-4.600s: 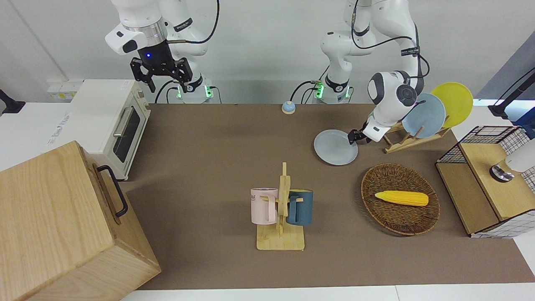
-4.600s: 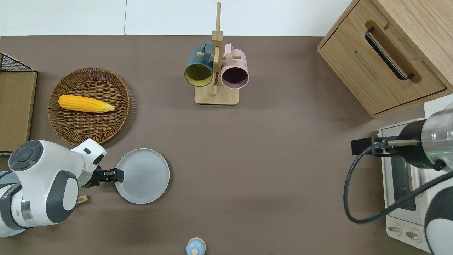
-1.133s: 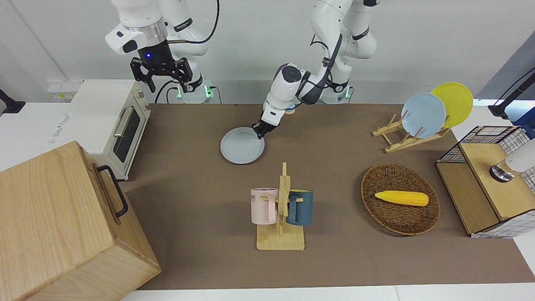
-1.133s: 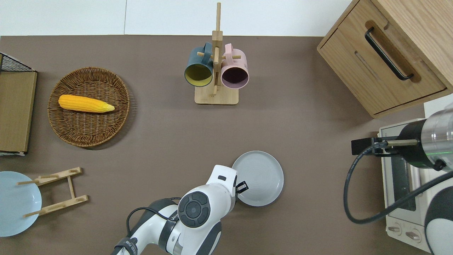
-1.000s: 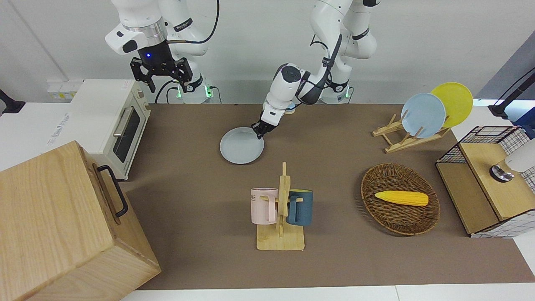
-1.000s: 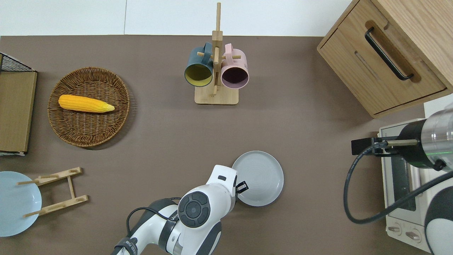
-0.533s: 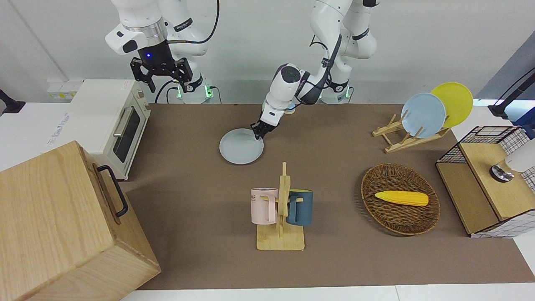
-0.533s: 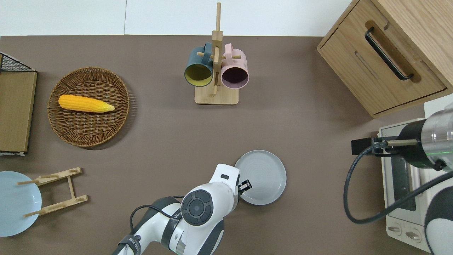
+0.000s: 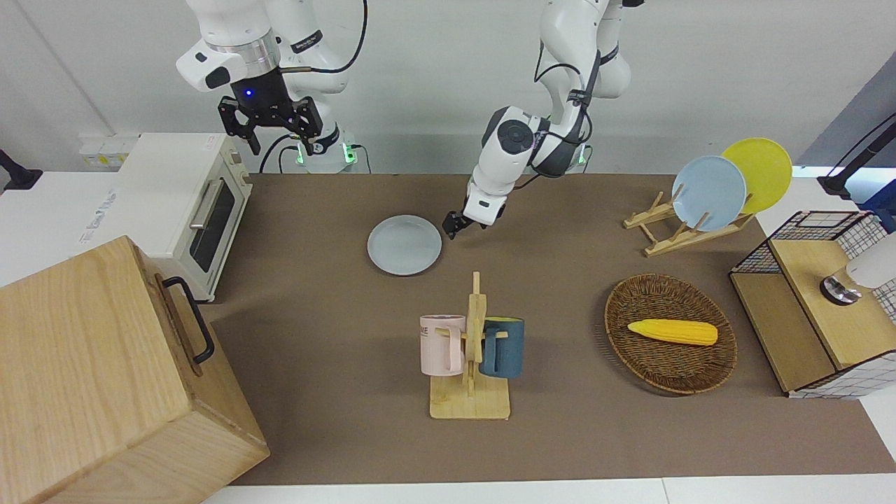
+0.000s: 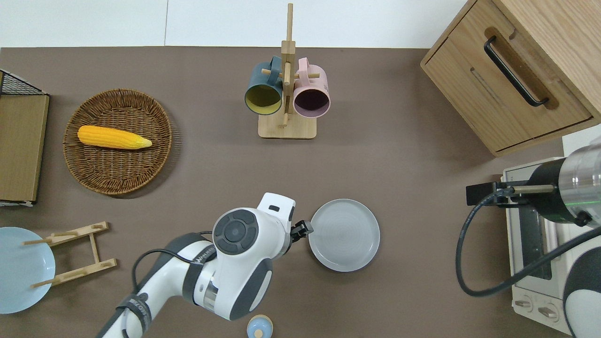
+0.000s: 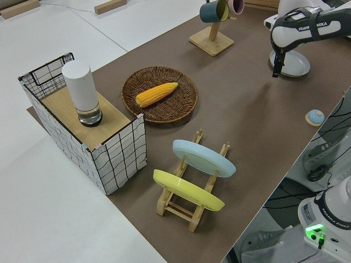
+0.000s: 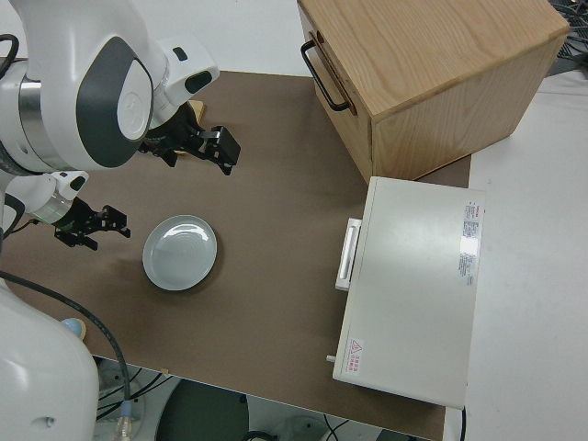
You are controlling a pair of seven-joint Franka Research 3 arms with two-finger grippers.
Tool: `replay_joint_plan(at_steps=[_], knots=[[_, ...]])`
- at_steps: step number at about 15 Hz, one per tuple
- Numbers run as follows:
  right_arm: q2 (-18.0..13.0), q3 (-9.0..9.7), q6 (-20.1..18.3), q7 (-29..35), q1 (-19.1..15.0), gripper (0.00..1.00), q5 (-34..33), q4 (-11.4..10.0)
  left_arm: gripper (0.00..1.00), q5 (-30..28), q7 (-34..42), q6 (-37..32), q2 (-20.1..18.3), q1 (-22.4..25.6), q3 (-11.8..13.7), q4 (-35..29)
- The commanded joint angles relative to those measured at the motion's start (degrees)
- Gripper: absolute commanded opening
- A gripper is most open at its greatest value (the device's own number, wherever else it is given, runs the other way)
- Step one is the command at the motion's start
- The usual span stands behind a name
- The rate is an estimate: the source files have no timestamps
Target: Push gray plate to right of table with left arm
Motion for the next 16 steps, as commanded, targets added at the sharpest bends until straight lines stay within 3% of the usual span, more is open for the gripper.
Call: replay_joint_plan(at_steps=[1,4,6,9,12,16], knots=[[-1.57,0.83,0.01,0.59,-1.4,0.996,1.23,-1.56,0.99,1.12,11.97,-13.17,-1.67,2.9,5.85,6.54],[-1.57,0.83,0.01,0.59,-1.4,0.996,1.23,-1.56,0.99,1.73,21.13,-19.86,-1.76,3.07,13.58,10.5],[-1.57,0.83,0.01,0.59,-1.4,0.996,1.23,-1.56,0.99,5.49,25.09,-22.68,-1.76,3.77,16.85,13.22],[-1.57,0.83,0.01,0.59,-1.4,0.996,1.23,-1.56,0.99,11.74,30.89,-23.31,-2.9,6.84,18.09,13.59],[-1.57,0.83,0.01,0.67,-1.4,0.996,1.23,-1.56,0.99,13.25,33.55,-24.44,-5.18,11.15,17.83,14.89],[-1.57,0.83,0.01,0.59,-1.4,0.996,1.23,-1.56,0.99,13.25,33.55,-30.23,-6.07,13.88,17.82,24.89]])
